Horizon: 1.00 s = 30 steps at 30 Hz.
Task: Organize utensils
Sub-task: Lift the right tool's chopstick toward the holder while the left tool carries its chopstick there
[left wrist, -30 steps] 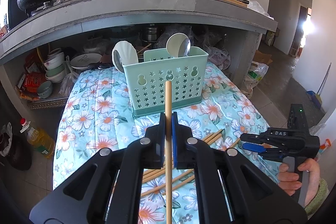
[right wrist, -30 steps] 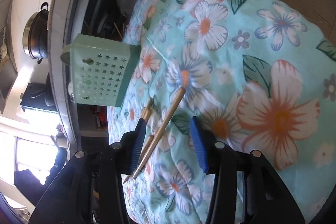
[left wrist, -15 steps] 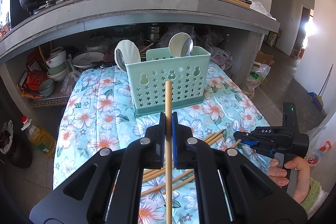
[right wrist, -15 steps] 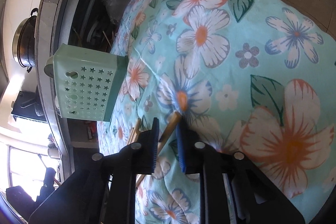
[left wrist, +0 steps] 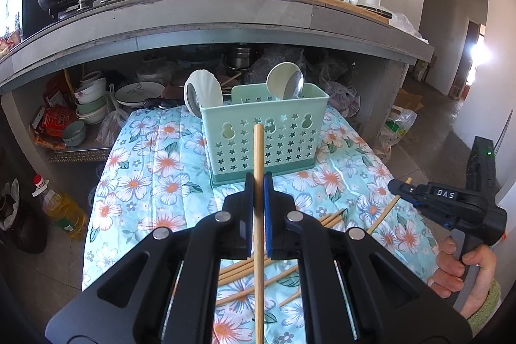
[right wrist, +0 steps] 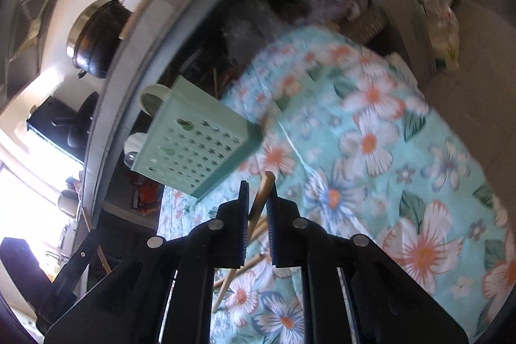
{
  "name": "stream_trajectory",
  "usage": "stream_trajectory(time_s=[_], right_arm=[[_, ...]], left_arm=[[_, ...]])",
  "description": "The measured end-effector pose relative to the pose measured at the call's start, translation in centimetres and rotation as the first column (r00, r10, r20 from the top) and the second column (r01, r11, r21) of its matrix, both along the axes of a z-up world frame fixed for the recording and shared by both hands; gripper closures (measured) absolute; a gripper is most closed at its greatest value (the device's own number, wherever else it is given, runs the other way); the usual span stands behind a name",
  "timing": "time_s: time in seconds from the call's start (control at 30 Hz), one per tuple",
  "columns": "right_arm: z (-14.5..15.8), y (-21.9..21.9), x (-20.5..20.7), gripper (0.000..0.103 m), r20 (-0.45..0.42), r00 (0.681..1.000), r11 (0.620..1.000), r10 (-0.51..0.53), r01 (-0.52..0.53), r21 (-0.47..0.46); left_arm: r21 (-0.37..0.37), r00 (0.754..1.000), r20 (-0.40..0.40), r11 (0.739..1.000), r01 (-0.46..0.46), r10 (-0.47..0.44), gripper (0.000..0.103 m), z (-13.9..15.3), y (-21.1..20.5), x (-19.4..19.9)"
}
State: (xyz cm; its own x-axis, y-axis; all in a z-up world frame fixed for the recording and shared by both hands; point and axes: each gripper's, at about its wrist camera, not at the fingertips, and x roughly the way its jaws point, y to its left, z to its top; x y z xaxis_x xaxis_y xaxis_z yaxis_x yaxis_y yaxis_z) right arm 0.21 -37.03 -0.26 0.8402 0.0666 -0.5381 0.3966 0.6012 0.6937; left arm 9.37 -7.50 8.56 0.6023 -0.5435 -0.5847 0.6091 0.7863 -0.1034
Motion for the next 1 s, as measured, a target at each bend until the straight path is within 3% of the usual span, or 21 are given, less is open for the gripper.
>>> stream_trajectory(time_s=[0.27,0.6,1.0], right_arm=[[3.2,0.7,-0.9,0.094,0.060,0.998,0.995,0.022,-0.015,-0.100],[4.8,1.2,-1.4,0.096,0.095,0.995,0.991,0.034,-0.022,-0.133],[5.6,1.5,-1.3,0.096,0.111,0.993,0.989,0.052,-0.035,-0.145]], left_arm=[[-0.051,1.000,-0.001,0.999,-0.010,0.009,0.099,1.1,0.7,0.1],[-0.105,1.000,-0.016,0.994,-0.013,0.011,0.099,1.9,1.2,0.3],[-0.110,1.000,-0.013,0.994,-0.016,0.014,0.099,2.3,1.4,0.5]])
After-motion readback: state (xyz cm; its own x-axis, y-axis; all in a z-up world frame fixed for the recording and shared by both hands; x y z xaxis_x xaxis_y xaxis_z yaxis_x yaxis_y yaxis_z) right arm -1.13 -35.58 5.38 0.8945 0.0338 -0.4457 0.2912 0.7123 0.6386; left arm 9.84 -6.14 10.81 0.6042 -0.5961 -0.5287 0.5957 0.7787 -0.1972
